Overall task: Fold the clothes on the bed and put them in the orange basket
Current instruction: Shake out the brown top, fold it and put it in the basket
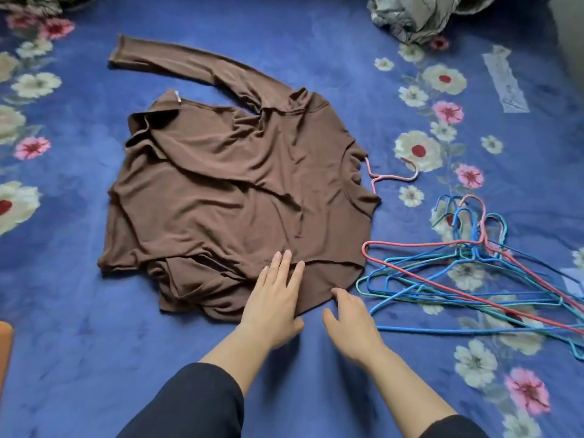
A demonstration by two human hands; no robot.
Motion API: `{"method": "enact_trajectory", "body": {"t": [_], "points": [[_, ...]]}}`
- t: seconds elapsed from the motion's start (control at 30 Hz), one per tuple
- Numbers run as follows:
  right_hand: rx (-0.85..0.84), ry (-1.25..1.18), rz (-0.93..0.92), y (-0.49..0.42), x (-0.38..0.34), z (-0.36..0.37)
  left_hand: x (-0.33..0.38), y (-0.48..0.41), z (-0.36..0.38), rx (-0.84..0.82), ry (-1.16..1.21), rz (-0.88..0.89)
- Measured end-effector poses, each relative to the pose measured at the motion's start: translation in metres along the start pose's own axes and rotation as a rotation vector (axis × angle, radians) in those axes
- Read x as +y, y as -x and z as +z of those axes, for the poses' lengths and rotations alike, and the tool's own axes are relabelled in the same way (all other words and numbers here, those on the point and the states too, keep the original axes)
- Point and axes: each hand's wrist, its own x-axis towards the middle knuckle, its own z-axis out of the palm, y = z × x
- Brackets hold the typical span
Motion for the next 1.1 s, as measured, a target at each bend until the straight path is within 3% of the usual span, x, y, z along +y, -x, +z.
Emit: {"method": "enact_trajectory", "body": {"t": [0.1,0.17,0.23,0.33,0.47,0.6,0.73,0.87,0.93,1.0,1.1], "points": [[0.006,-0.102,0.017,0.001,0.004,0.019,-0.008,-0.021,0.005,-0.029,-0.082,-0.039],[0.083,-0.22,0.055,-0.002,0.007,0.024,-0.014,-0.034,0.005,0.052,-0.098,-0.014],[0.154,-0.411,0.172,-0.008,0.008,0.02,-0.018,-0.038,-0.005,0.124,-0.117,0.003],[0.219,-0.728,0.371,-0.018,0.003,0.008,-0.028,-0.033,-0.013,0.044,0.002,-0.045],[0.076,-1.142,0.518,-0.027,-0.01,0.009,-0.052,-0.002,-0.011,-0.087,0.257,-0.106],[-0.068,-1.473,0.485,-0.021,-0.045,0.013,-0.077,0.045,-0.019,-0.313,0.466,-0.153],[0.014,-1.566,0.469,-0.018,-0.085,0.012,-0.081,0.09,-0.03,-0.568,0.576,-0.16],[0.244,-1.346,0.514,-0.003,-0.105,-0.006,-0.078,0.123,-0.044,-0.634,0.611,-0.123],[0.264,-1.233,0.433,0.017,-0.109,-0.021,-0.067,0.138,-0.053,-0.533,0.567,-0.102],[0.27,-1.104,0.275,0.051,-0.118,-0.042,-0.054,0.16,-0.067,-0.318,0.577,-0.132],[0.345,-0.917,0.108,0.109,-0.124,-0.069,-0.035,0.195,-0.089,-0.082,0.808,-0.25]]}}
